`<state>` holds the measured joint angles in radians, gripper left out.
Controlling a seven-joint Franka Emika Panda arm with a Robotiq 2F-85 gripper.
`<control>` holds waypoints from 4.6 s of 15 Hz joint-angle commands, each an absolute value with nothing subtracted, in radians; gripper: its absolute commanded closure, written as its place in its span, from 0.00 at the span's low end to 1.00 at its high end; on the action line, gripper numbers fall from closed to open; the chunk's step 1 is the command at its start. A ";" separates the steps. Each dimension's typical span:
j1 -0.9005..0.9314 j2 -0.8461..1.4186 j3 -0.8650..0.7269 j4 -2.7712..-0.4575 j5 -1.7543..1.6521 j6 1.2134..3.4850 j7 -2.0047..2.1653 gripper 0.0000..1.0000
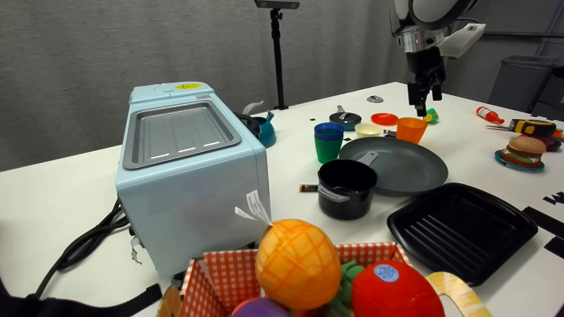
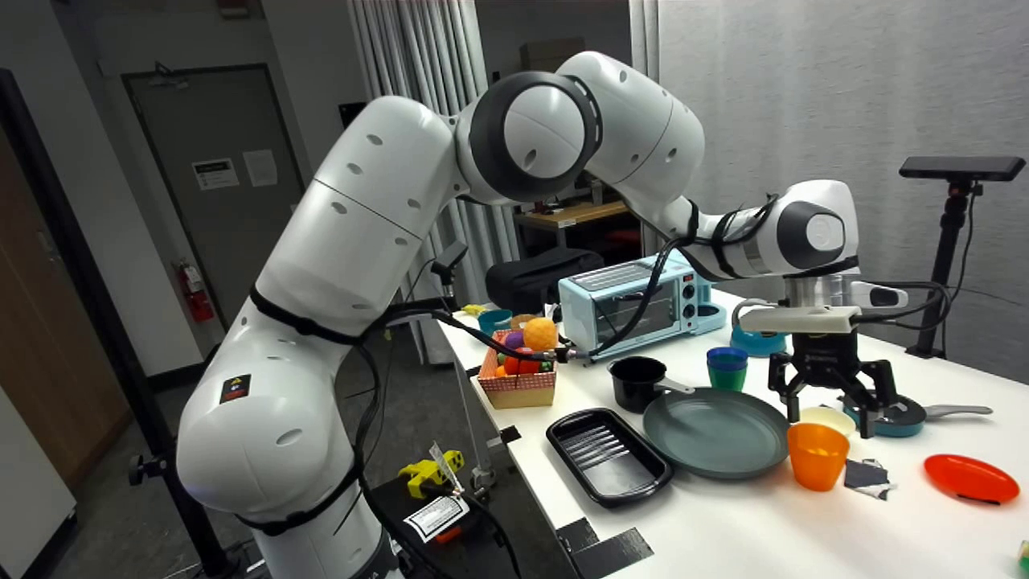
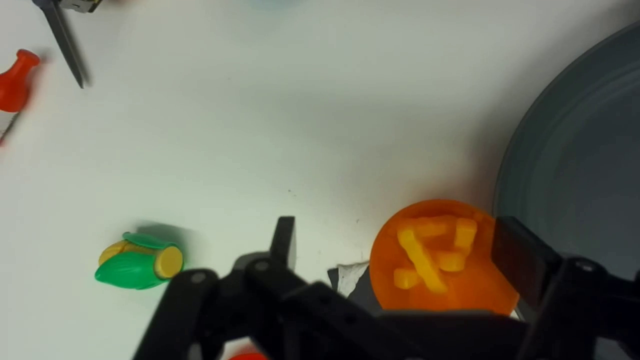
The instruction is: Pour some of the content from the orange cup onto the plate, pick up one object and put it on the small plate and pour it back onto the big plate, and then pour the rest of the content from the orange cup.
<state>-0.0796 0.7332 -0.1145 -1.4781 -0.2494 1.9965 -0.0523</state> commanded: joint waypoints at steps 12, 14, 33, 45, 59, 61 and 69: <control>-0.088 0.757 -0.049 -1.475 -0.189 2.073 -0.095 0.00; -0.086 0.772 -0.055 -1.475 -0.194 2.102 -0.081 0.00; -0.110 0.841 -0.077 -1.446 -0.182 2.157 -0.077 0.00; -0.117 0.831 -0.067 -1.442 -0.151 2.146 -0.087 0.00; -0.116 0.828 -0.069 -1.420 -0.135 2.147 -0.085 0.00; -0.115 0.842 -0.073 -1.421 -0.138 2.144 -0.083 0.00; -0.112 0.873 -0.071 -1.415 -0.140 2.138 -0.089 0.34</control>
